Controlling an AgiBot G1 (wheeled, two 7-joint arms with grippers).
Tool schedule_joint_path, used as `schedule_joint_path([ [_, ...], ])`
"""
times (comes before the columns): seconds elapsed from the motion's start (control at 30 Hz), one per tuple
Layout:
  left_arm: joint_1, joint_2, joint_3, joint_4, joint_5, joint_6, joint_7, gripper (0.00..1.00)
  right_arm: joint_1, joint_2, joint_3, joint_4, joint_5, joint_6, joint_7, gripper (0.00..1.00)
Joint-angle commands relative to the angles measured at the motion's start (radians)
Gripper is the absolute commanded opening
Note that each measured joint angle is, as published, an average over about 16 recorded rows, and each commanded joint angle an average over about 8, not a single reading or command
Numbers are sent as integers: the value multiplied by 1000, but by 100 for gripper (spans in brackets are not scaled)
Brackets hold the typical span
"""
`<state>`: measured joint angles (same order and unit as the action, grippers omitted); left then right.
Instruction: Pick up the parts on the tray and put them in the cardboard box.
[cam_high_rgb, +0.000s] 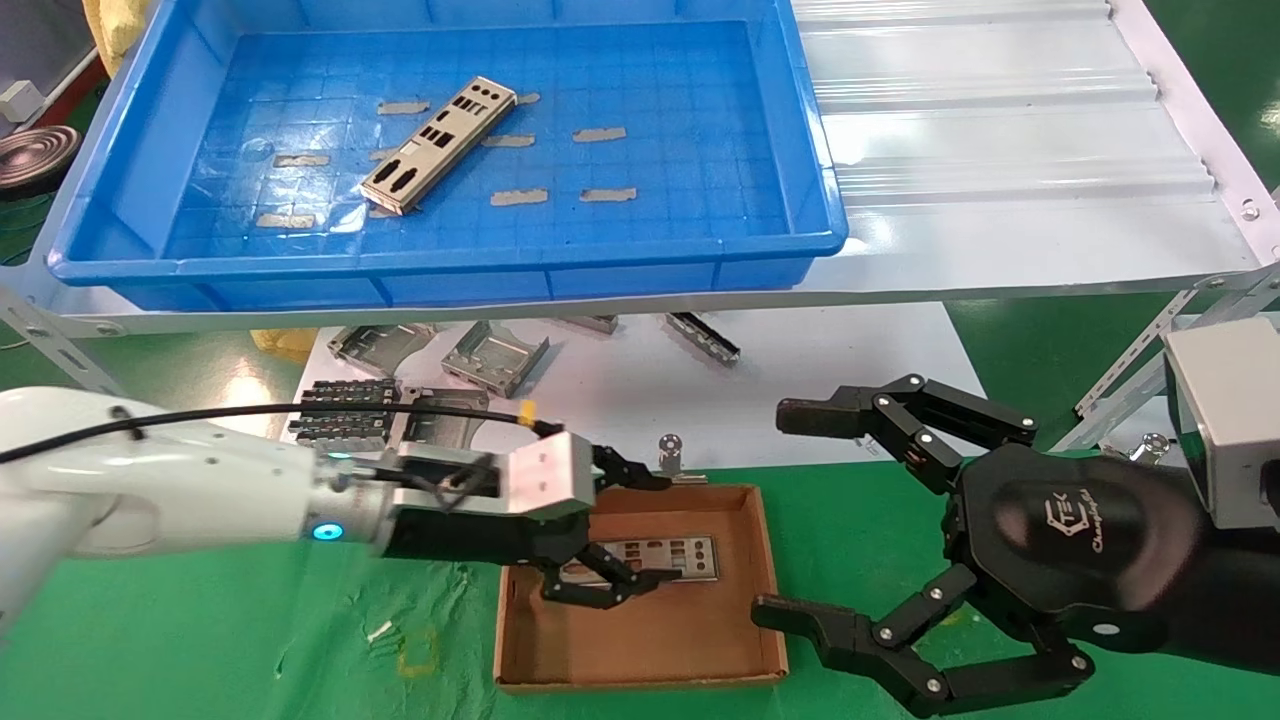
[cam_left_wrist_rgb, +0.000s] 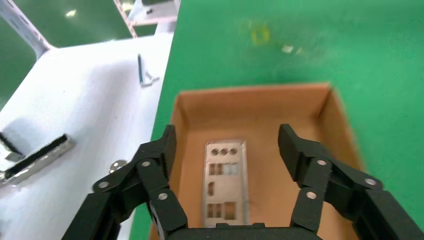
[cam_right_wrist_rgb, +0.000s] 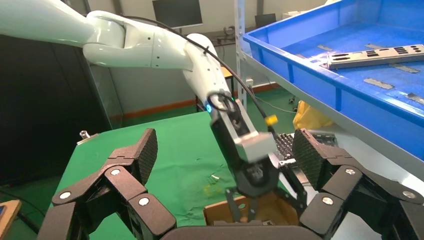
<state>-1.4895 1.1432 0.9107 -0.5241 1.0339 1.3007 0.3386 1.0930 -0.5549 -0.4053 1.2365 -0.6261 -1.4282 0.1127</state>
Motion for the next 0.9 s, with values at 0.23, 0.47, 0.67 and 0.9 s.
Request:
schedule_joint_path([
  [0.23, 25, -57, -39, 7, -111, 152, -68, 100, 0, 0, 0, 0, 0, 0, 0, 100],
  [0.47, 27, -60, -42, 8, -120, 164, -71, 100, 0, 0, 0, 0, 0, 0, 0, 100],
  [0.67, 40, -75, -61, -19, -120, 157, -83, 100, 0, 0, 0, 0, 0, 0, 0, 100],
  [0.9, 82, -126, -125, -102, -141, 161, -133, 100, 0, 0, 0, 0, 0, 0, 0, 100],
])
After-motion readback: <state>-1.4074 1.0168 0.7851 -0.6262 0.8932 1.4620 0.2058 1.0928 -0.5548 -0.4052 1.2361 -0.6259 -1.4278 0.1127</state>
